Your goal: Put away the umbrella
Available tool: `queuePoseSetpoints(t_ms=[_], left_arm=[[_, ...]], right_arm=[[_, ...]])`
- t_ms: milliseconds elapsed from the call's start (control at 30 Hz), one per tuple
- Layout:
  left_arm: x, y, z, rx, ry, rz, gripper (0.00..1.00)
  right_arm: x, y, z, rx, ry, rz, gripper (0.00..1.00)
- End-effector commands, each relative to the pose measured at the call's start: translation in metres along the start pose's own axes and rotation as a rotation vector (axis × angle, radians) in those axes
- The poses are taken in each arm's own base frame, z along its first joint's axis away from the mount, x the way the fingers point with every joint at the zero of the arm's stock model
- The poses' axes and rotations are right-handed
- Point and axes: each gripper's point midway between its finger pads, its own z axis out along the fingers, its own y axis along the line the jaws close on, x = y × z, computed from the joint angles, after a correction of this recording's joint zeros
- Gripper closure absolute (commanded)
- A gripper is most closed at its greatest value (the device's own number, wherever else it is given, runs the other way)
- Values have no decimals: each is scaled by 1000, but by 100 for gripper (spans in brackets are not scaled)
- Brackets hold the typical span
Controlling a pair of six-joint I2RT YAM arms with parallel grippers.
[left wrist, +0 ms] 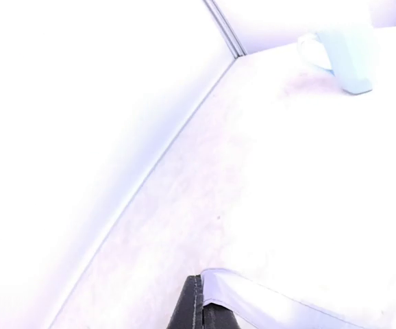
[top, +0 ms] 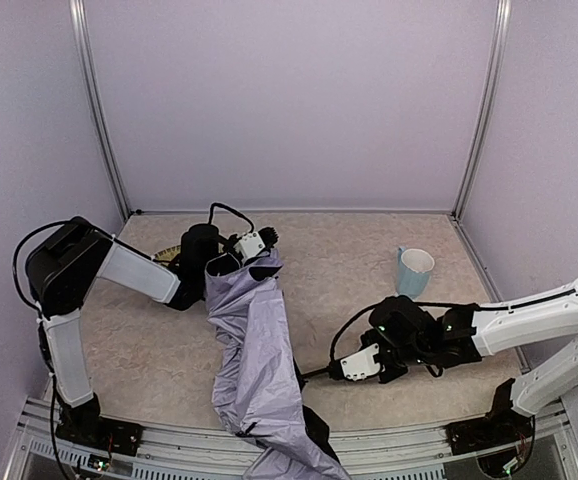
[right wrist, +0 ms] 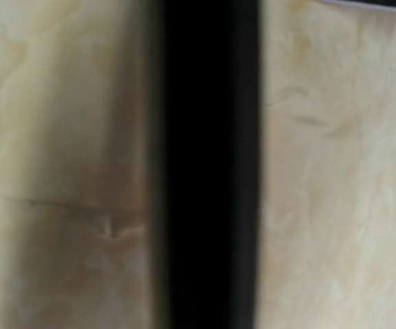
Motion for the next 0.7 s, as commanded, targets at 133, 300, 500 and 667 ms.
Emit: queuePoseSetpoints(t_ms=[133,300,500,667], left_arm=[[1,42,38,-187,-7,39,100],[31,105,71,-405,169,-89,40],[24,194,51,-633,168,-273,9],[-6,250,20,-723,99,-366,5]], right_arm=[[10,16,33,-75,34,128,100],[29,6,50,-94,60,238,100],[32,12,60,-157,45,280,100],[35,18,63,-223,56,318,100]])
